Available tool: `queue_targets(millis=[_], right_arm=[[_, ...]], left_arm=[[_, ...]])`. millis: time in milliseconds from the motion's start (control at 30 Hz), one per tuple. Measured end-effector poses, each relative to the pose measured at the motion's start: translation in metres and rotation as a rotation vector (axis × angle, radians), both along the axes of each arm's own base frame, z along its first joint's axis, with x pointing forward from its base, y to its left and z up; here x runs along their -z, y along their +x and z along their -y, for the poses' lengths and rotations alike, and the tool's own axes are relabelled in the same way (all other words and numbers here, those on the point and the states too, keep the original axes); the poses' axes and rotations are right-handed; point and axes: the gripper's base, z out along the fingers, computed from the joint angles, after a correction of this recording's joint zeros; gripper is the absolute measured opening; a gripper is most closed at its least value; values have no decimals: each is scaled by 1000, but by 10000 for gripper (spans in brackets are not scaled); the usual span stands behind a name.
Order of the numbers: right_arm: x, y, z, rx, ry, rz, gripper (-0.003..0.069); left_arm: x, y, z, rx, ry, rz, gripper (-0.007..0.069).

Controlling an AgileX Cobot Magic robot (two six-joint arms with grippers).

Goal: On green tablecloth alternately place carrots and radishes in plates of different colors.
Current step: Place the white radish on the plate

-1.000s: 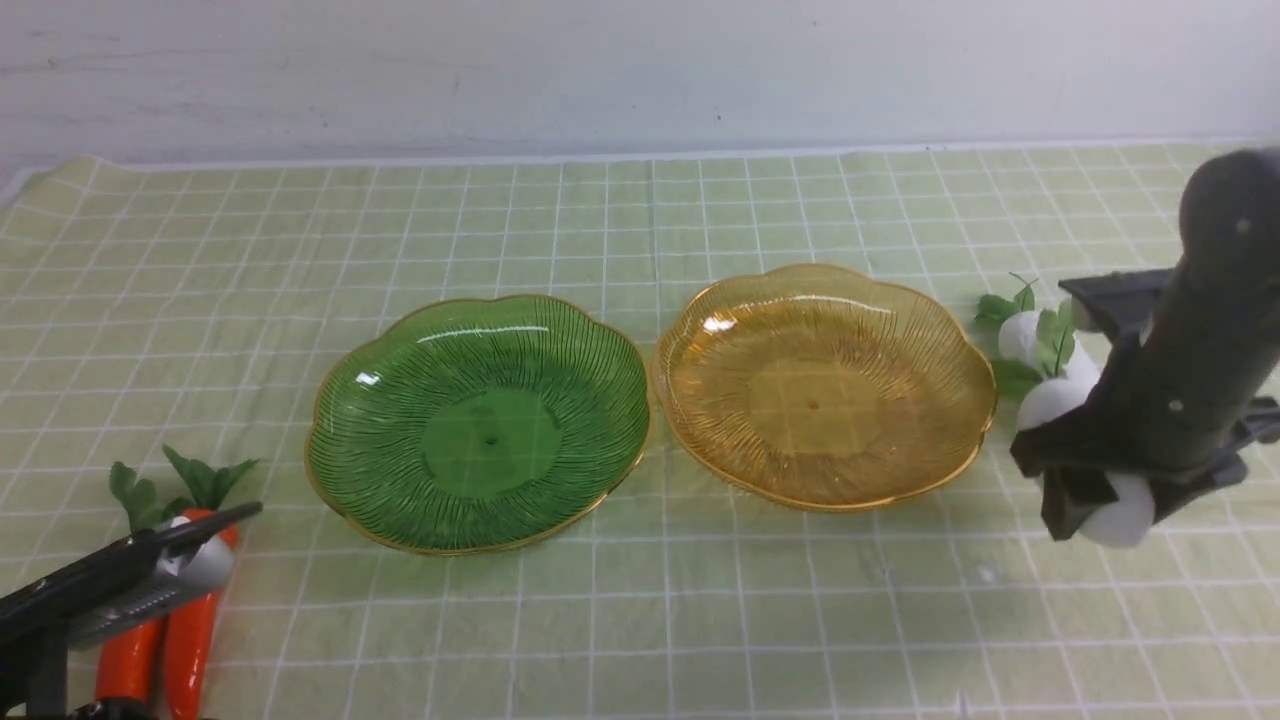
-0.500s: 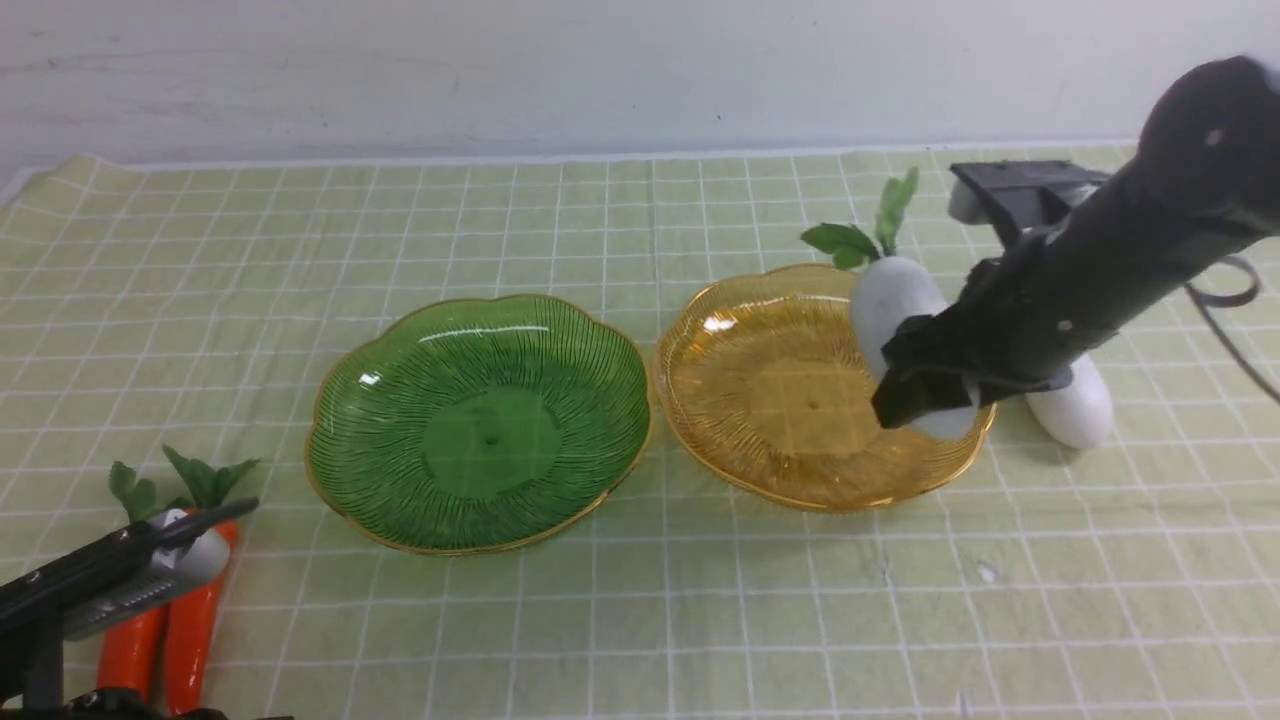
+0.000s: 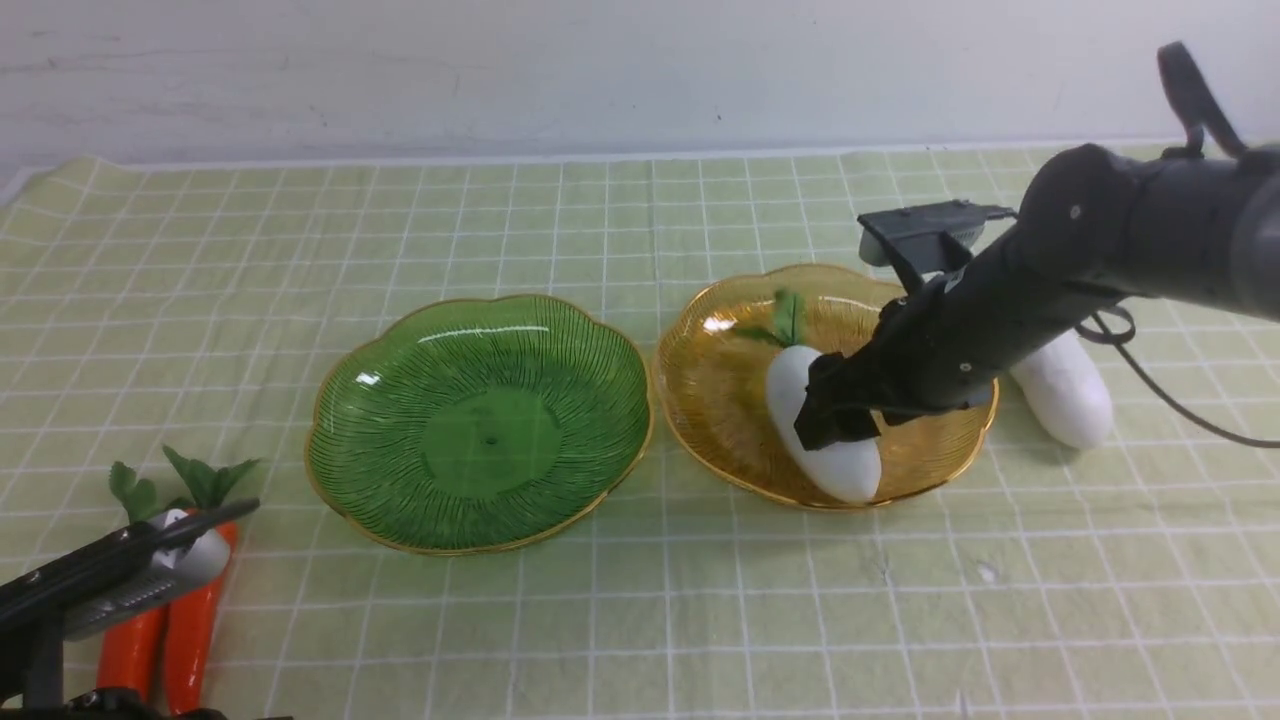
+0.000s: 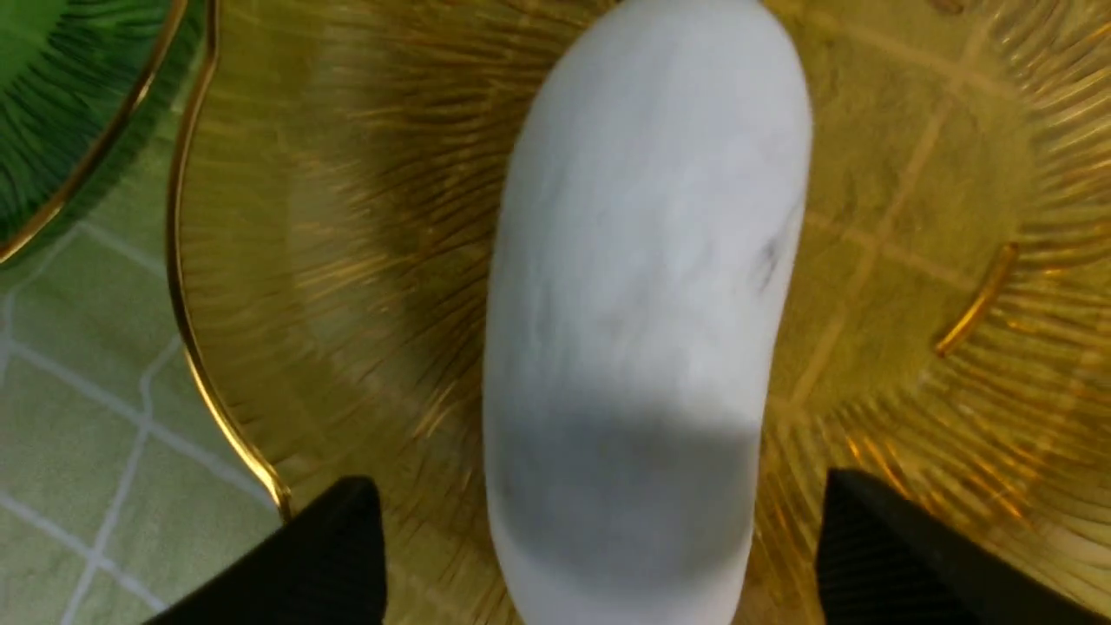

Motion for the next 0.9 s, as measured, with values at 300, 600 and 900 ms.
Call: queue_targets(millis=[300,600,900], right_arm=[[-36,21,30,76,-177,45,666],[-16,40,114,391,-295,-29,638],[31,50,128,418,-320,-142,582]], left_arm=[[0,0,0,0,0,0,13],[0,0,0,0,0,0,13],[0,0,0,0,1,0,13]])
